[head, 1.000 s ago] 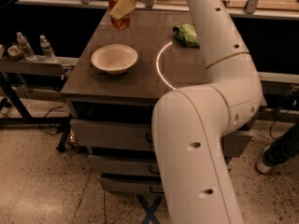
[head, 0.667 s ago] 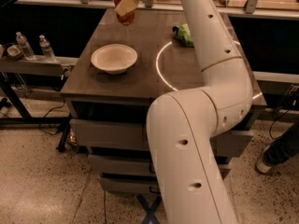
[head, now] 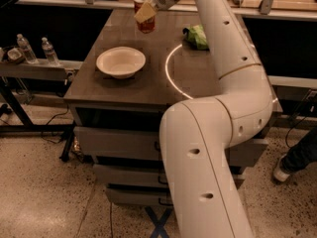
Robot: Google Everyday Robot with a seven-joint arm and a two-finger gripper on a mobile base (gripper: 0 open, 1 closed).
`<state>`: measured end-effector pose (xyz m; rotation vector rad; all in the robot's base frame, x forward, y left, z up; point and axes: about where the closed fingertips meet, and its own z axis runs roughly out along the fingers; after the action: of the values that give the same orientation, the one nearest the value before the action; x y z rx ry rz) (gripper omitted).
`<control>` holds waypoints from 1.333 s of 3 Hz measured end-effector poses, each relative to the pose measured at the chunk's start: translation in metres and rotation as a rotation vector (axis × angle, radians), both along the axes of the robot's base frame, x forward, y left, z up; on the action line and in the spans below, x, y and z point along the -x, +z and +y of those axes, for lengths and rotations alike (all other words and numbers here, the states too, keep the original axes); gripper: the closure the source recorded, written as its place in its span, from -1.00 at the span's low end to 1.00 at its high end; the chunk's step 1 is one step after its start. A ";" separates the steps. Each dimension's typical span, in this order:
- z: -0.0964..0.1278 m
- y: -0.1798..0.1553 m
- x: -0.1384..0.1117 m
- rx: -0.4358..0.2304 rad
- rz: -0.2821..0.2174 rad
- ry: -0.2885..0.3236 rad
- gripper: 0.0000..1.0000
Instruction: Pick coke can from paper bowl and place on counter
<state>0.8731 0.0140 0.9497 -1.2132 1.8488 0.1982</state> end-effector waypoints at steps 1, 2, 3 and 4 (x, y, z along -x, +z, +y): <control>-0.005 -0.025 0.004 -0.012 0.078 -0.007 0.77; -0.011 -0.054 0.011 -0.026 0.172 -0.015 0.15; -0.015 -0.065 0.015 -0.040 0.211 -0.015 -0.32; -0.017 -0.062 0.020 -0.071 0.228 -0.007 -0.78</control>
Offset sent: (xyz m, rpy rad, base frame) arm 0.0572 -0.0377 -0.0300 0.0291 0.2437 -0.0271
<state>0.8527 -0.0032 0.8882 -1.1745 2.0225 0.4092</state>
